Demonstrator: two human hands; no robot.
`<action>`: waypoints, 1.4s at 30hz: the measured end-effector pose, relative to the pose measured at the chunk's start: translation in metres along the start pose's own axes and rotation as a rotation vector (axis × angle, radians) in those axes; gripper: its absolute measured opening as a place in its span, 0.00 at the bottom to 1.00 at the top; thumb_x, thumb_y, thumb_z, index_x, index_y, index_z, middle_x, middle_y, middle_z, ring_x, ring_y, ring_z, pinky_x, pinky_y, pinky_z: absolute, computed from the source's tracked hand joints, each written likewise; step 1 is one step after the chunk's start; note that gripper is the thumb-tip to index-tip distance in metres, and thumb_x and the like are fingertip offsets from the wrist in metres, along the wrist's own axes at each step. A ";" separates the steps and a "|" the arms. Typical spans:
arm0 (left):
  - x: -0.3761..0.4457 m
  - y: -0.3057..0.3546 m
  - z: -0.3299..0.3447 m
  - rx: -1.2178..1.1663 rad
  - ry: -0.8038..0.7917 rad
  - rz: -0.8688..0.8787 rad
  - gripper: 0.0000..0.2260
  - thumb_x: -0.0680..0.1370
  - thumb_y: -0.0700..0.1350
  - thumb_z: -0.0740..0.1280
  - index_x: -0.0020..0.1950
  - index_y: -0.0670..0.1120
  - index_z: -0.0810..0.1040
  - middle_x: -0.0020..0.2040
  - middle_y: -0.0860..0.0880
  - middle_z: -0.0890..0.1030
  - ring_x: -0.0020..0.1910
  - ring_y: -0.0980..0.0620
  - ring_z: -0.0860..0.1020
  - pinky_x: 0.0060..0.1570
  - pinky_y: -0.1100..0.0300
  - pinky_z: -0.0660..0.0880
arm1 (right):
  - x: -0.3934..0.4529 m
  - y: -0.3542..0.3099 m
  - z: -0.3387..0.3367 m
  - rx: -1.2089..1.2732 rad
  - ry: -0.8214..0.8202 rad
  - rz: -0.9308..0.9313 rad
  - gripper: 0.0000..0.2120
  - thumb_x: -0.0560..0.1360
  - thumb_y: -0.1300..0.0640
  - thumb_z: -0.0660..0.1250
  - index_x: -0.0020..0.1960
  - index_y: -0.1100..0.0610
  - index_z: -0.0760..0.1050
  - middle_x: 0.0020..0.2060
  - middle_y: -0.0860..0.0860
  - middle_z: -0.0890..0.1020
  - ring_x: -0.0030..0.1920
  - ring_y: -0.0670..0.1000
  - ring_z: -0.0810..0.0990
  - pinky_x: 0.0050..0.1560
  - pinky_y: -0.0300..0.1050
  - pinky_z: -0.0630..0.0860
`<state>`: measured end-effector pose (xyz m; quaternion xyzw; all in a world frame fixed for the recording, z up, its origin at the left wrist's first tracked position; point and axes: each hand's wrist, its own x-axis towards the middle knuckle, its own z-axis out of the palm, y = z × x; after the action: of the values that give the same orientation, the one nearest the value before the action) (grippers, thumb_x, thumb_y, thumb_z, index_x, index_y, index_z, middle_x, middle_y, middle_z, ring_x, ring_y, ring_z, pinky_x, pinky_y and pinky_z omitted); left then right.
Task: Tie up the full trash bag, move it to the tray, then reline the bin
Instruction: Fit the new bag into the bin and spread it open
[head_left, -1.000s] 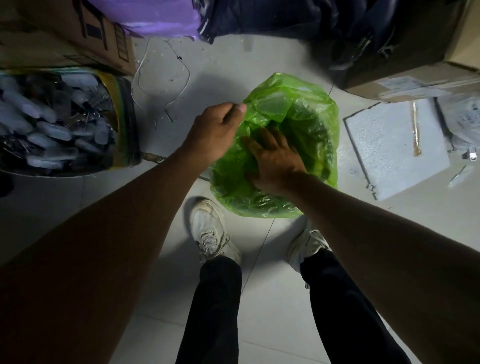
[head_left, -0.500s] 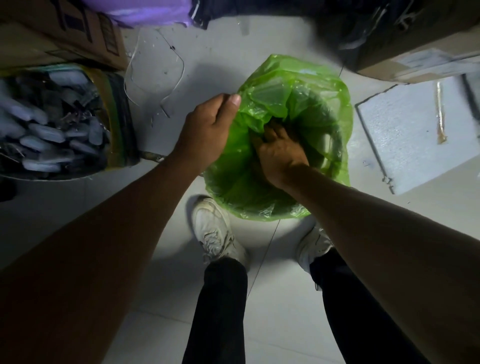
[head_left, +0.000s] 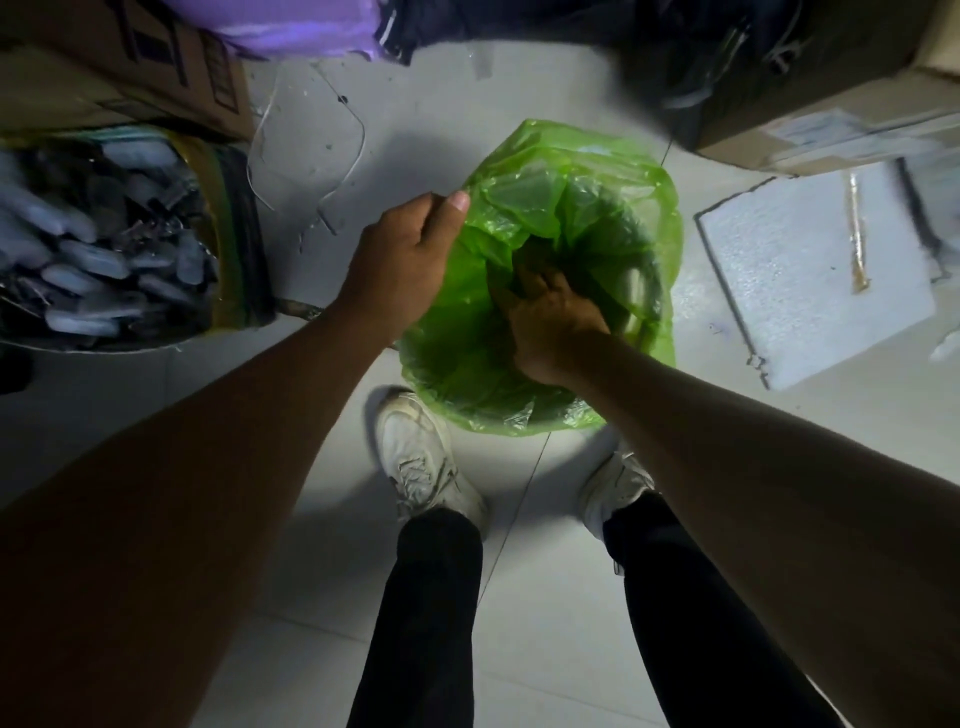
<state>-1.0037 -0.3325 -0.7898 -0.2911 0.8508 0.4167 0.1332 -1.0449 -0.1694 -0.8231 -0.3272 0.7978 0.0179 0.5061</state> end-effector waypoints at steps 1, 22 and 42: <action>-0.003 0.003 -0.001 0.020 0.024 -0.011 0.18 0.82 0.56 0.57 0.34 0.49 0.67 0.28 0.51 0.68 0.32 0.50 0.70 0.37 0.56 0.67 | -0.010 -0.001 -0.003 0.013 0.025 -0.007 0.36 0.75 0.50 0.64 0.78 0.49 0.52 0.77 0.56 0.55 0.78 0.60 0.50 0.72 0.60 0.62; -0.022 0.035 -0.018 0.160 -0.054 -0.075 0.22 0.76 0.45 0.68 0.70 0.49 0.71 0.62 0.47 0.80 0.59 0.44 0.78 0.58 0.55 0.73 | -0.070 0.037 -0.074 0.210 0.391 0.004 0.41 0.73 0.53 0.66 0.79 0.52 0.47 0.71 0.61 0.65 0.67 0.65 0.68 0.66 0.55 0.69; -0.051 0.017 -0.023 0.104 -0.148 -0.396 0.20 0.69 0.50 0.74 0.58 0.47 0.75 0.53 0.45 0.81 0.53 0.42 0.79 0.54 0.47 0.78 | -0.113 0.064 -0.026 0.694 0.243 0.091 0.62 0.62 0.44 0.80 0.79 0.46 0.39 0.73 0.54 0.69 0.70 0.58 0.70 0.67 0.46 0.69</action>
<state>-0.9730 -0.3231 -0.7407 -0.4139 0.7854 0.3580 0.2893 -1.0689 -0.0717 -0.7374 -0.1002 0.8244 -0.2702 0.4872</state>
